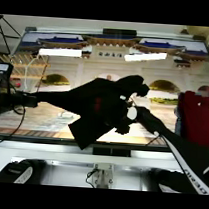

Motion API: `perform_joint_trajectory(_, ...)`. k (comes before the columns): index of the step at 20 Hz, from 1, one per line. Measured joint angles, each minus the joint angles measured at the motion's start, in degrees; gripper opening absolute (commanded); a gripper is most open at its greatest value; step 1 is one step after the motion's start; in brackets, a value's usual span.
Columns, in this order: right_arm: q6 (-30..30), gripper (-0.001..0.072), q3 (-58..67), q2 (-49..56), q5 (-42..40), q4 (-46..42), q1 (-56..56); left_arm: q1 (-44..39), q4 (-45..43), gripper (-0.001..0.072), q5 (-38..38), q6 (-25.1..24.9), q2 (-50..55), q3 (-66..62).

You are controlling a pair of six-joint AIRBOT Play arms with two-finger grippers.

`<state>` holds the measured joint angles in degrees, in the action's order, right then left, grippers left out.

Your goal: Fold the shirts.

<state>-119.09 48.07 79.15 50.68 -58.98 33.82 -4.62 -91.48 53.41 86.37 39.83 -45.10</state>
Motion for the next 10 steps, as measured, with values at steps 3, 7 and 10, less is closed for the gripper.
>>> perform_joint_trajectory(3,-2.27,0.0067,-0.46,1.29,-5.88,1.22,2.10,0.00,0.00,0.0031,0.13,0.00,0.00,0.00)
perform_joint_trajectory(7,-2.14,0.0066,1.92,-1.68,-9.22,-2.29,0.98,0.00,-0.07,0.0030,0.35,-0.24,-0.22,-1.95)
perform_joint_trajectory(10,5.07,0.0066,10.29,-11.26,-5.31,-11.63,-3.82,-0.02,-0.31,0.0030,0.87,-0.33,-0.74,-11.06)
